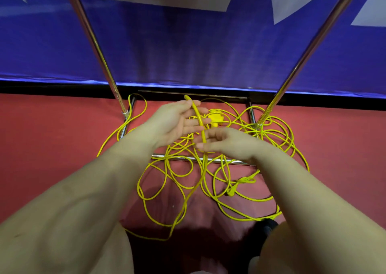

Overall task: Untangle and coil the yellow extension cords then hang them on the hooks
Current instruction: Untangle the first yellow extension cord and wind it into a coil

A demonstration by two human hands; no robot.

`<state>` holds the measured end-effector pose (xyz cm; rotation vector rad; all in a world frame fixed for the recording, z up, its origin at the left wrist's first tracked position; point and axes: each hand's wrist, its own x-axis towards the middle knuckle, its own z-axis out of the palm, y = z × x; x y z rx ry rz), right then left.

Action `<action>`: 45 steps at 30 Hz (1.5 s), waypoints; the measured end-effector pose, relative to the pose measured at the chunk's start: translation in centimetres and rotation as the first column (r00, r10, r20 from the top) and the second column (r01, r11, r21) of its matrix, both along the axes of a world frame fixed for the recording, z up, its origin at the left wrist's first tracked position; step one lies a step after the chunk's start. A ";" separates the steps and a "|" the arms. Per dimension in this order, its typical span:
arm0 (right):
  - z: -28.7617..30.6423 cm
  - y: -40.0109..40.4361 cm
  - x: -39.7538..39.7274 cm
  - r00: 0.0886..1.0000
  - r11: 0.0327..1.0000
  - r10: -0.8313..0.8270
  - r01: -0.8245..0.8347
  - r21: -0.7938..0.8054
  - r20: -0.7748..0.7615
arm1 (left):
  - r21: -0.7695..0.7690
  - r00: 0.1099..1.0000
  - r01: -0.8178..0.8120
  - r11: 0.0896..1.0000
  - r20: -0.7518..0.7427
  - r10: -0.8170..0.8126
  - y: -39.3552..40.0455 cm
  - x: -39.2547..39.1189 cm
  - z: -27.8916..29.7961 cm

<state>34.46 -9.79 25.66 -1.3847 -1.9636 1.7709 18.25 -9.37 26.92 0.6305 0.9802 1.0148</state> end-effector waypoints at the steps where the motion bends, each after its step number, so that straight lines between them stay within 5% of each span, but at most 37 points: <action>1: 0.0 -0.2 -0.2 0.999 0.999 0.033 -0.033 -0.011 -0.016 | -0.004 0.999 -0.016 1.000 0.034 0.017 0.1 -0.1 0.1; 4: 0.6 -0.1 -0.3 0.994 0.996 -0.051 0.045 -0.071 -0.096 | 0.015 1.000 -0.004 1.000 -0.001 0.004 0.4 -0.6 0.0; 7: 1.4 0.7 0.2 0.962 0.976 -0.218 0.213 -0.045 -0.163 | 0.001 0.966 0.155 0.988 -0.210 -0.152 0.0 -0.3 -0.9; 11: 2.4 1.9 1.2 0.773 0.848 -0.528 0.496 -0.185 -0.352 | -0.068 0.738 0.463 0.884 -0.522 -0.427 -1.3 0.7 -1.9; 15: 2.7 2.8 2.0 0.619 0.736 -0.668 0.631 -0.246 -0.413 | -0.064 0.587 0.566 0.822 -0.669 -0.456 -1.7 1.2 -2.2; 18: 2.7 2.9 1.9 0.608 0.737 -0.670 0.613 -0.285 -0.425 | 0.003 0.691 0.465 0.885 -0.627 -0.361 -1.6 1.2 -1.8; 23: 1.1 1.4 0.6 0.916 0.929 -0.364 0.344 -0.137 -0.168 | 0.066 0.975 0.060 0.996 -0.217 -0.044 -0.3 0.1 -1.1; 27: 0.1 0.3 -0.8 0.975 0.977 -0.168 0.144 -0.159 -0.145 | 0.011 0.988 -0.152 0.988 0.037 0.152 0.4 -0.9 -0.6; 30: 0.5 0.6 -0.9 0.950 0.971 -0.223 0.197 -0.135 -0.218 | 0.005 0.993 -0.117 0.993 0.010 0.117 0.4 -0.9 -0.7; 33: 1.4 1.4 -0.2 0.876 0.932 -0.361 0.341 -0.120 -0.319 | -0.019 0.958 0.151 0.988 -0.245 -0.151 -0.3 -0.1 -1.1; 38: 2.5 2.9 1.2 0.536 0.696 -0.705 0.650 -0.305 -0.464 | -0.081 0.654 0.550 0.831 -0.578 -0.488 -1.4 0.3 -1.8; 40: 2.5 3.3 1.8 0.455 0.646 -0.747 0.670 -0.366 -0.485 | -0.047 0.686 0.524 0.850 -0.568 -0.454 -1.3 0.4 -1.8; 42: 2.2 3.1 1.9 0.522 0.675 -0.731 0.650 -0.350 -0.440 | 0.002 0.828 0.384 0.923 -0.444 -0.343 -1.0 0.4 -1.4; 45: 1.3 1.7 0.7 0.776 0.818 -0.571 0.512 -0.261 -0.267 | 0.025 0.986 0.084 0.996 -0.146 -0.080 -0.2 -0.2 -0.8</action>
